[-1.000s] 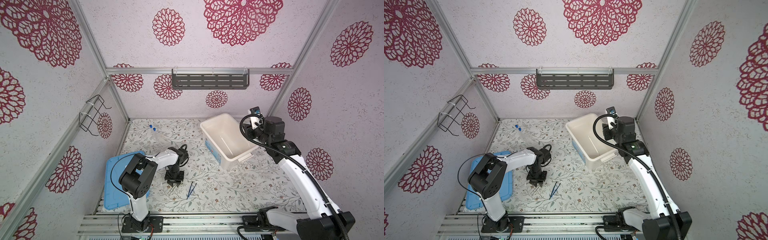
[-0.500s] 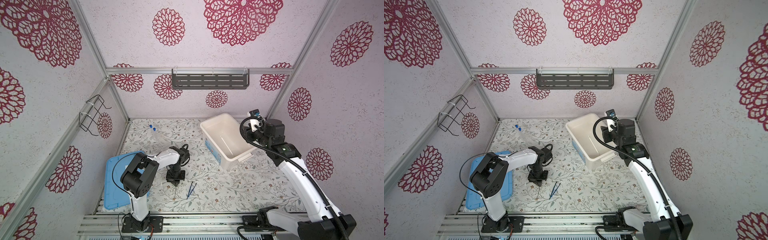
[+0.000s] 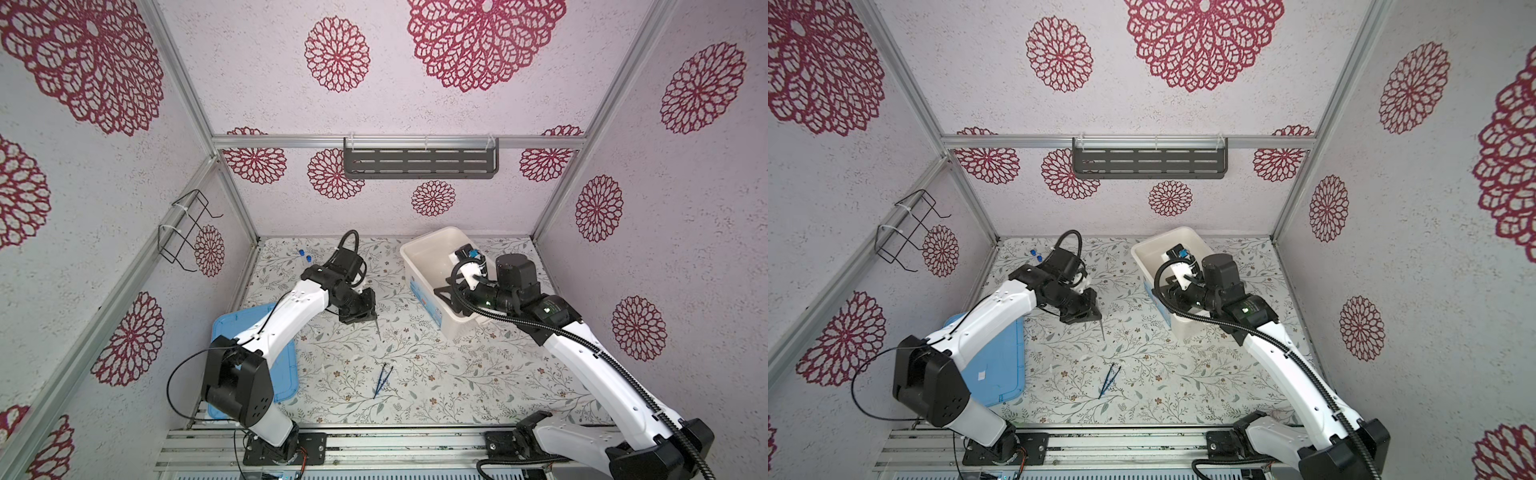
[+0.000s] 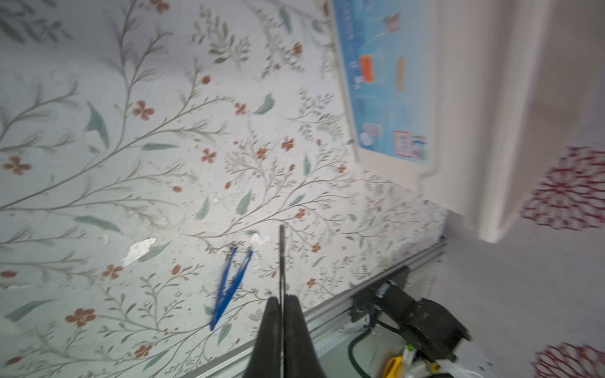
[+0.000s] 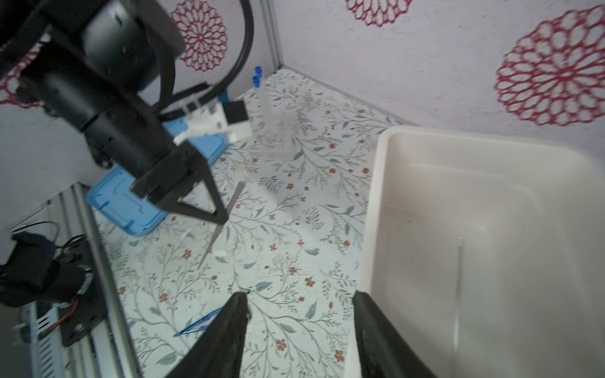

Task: Organize the chemistry lab equipment
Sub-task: 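Pass the silver tweezers from the left gripper into the right gripper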

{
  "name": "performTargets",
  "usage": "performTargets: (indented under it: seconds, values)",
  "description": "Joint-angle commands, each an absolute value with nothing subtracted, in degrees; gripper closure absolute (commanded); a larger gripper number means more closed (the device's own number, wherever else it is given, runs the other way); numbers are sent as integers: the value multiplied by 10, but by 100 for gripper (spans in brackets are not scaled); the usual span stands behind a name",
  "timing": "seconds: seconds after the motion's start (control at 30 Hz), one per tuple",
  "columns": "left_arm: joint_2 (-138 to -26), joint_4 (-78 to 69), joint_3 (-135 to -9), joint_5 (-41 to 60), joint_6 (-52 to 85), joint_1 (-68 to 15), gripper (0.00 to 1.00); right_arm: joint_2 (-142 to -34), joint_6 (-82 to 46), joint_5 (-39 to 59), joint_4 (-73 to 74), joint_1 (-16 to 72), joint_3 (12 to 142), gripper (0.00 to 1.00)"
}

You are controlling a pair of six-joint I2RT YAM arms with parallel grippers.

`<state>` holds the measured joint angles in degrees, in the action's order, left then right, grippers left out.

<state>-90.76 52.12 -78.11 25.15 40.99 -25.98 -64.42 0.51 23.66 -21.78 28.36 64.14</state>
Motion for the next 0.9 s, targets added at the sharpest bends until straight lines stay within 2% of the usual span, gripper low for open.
performTargets:
  seconds: [0.0,0.07,0.17,0.3,0.4,0.53,0.67,0.87]
  values:
    - [-869,328,-750,360,480,-249,100,-623,-122,325,-109,314,593,44]
    - [-844,231,-723,382,514,-248,100,-635,-177,336,-86,324,583,43]
    - [-817,110,-691,408,556,-249,100,-664,-236,406,-44,324,584,41]
    - [-822,52,-693,462,572,-253,100,-679,-291,452,44,322,570,39]
    - [-826,3,-688,492,595,-260,100,-704,-304,480,49,305,575,40]
    - [-824,-11,-686,496,594,-274,100,-732,-331,528,82,287,584,54]
    - [-828,-34,-676,496,606,-281,100,-739,-380,550,159,287,577,77]
    - [-834,-72,-661,494,624,-292,100,-744,-393,550,177,284,582,93]
